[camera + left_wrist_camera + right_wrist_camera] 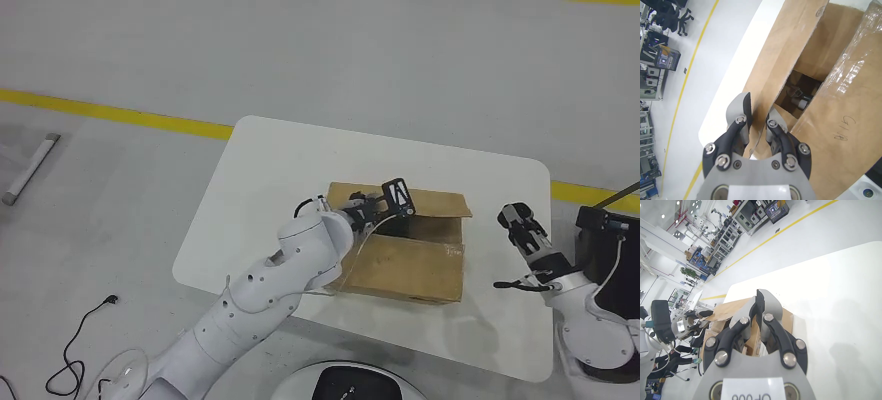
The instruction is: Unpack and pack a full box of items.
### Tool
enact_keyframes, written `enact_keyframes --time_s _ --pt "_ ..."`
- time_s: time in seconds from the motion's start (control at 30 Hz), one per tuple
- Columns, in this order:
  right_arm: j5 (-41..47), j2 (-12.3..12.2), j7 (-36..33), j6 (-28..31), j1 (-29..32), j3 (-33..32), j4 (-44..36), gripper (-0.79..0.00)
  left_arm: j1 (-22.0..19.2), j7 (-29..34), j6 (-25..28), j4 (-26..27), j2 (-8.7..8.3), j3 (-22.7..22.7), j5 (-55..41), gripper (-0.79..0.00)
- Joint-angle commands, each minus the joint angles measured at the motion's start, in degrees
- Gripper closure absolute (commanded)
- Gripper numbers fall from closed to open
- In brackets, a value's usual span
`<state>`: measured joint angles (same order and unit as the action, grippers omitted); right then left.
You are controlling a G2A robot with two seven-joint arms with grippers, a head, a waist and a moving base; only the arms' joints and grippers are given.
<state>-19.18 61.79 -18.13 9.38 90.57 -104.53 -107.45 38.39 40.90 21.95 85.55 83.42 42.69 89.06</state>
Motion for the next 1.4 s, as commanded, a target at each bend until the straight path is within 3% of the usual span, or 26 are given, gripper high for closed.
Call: enact_keyframes --time_s 0.0,0.27,0.5,0.57,0.9,1.13,1.37 --pt "0.4 0.0 0.0 0.4 -0.2 0.1 0.1 0.0 -1.3 -1.2 0.4 -1.4 0.29 0.6 -0.9 -0.785" --pt "1.8 0.1 -0.2 2.2 -1.0 0.2 0.4 0.0 -7.6 -5.5 -2.3 -7.5 2.18 -0.1 0.5 -0.785" --pt "3.7 0.2 -0.5 2.9 -3.1 1.2 1.9 -0.034 -12.8 -9.9 -6.0 -17.5 4.33 -1.2 0.6 -0.785" --pt "3.5 0.2 -0.9 2.8 -4.8 2.0 2.6 0.0 -14.1 -10.7 -7.1 -20.5 5.05 -1.7 0.5 -0.785" --pt "-2.9 0.4 -3.4 1.6 -17.2 11.4 8.9 0.0 -18.5 -13.7 -10.3 -29.6 7.78 -2.2 -1.1 -0.785" --pt "-5.5 1.3 -5.0 -1.2 -27.6 19.7 18.1 0.0 -17.1 -13.6 -9.9 -27.4 7.55 0.2 -1.5 -0.785" --pt "-5.7 2.2 -7.2 -6.1 -34.2 24.4 24.7 0.0 -10.3 -10.3 -5.2 -16.6 5.2 6.6 -3.4 -0.785"
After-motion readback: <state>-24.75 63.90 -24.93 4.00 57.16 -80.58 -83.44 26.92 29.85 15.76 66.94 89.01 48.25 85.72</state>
